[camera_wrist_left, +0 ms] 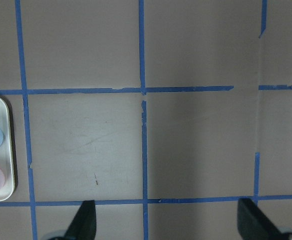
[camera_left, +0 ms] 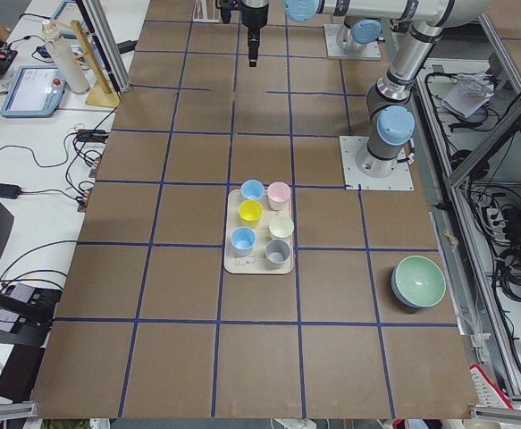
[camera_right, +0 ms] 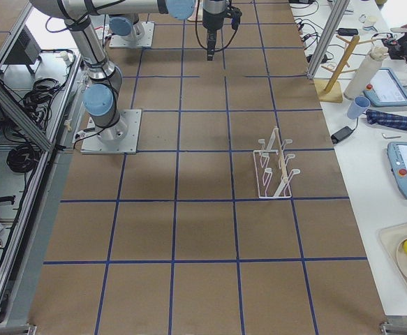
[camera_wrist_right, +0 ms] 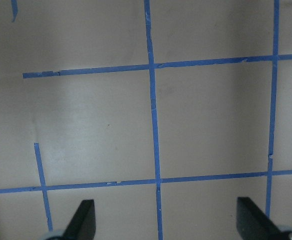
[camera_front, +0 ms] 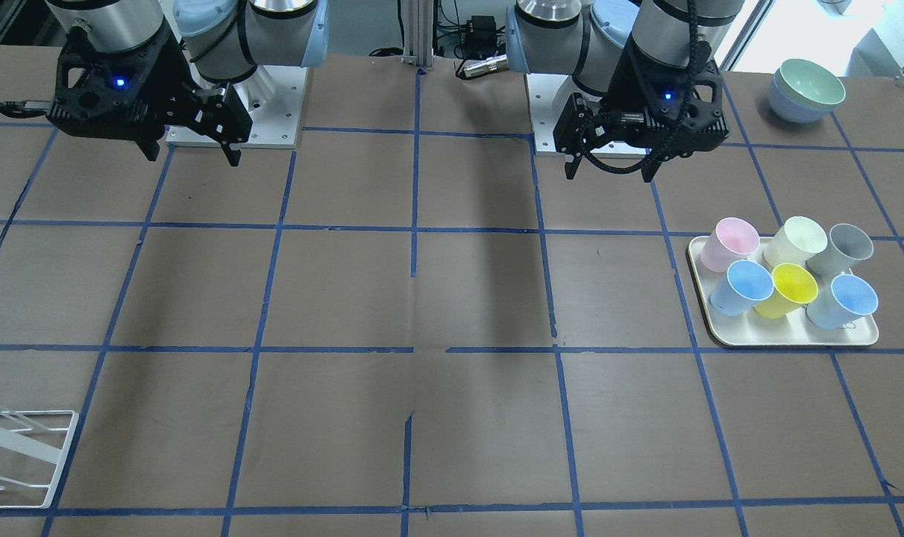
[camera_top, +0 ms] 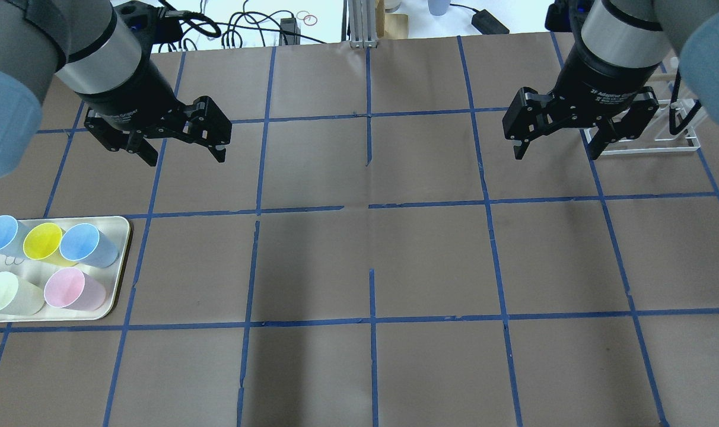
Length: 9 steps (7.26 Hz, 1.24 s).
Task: Transfer IKEA cup to right arm and place on rack
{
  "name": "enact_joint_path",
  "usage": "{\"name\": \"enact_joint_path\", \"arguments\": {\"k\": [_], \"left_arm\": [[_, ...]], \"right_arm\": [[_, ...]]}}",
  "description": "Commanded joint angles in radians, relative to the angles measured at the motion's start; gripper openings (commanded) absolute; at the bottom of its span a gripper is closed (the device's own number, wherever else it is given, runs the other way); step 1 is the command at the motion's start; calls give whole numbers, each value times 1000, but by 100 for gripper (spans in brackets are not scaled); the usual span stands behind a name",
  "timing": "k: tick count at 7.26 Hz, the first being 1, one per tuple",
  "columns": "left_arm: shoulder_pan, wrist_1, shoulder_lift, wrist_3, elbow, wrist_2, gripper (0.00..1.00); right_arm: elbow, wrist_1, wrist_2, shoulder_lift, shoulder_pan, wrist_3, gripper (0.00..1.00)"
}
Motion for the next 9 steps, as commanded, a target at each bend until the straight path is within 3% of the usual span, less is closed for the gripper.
{"name": "enact_joint_path", "arguments": {"k": [1, 7, 9], "left_arm": [[2, 1, -1, 0, 0, 1, 100], [11, 5, 1, 18, 0, 3, 100], [69, -6, 1, 17, -2, 6, 100]], "right_arm": [[0, -30, -2, 9, 0, 3, 100], [-1, -35, 2, 11, -2, 0, 100], [-1, -101, -2, 26, -3, 2, 100]]}}
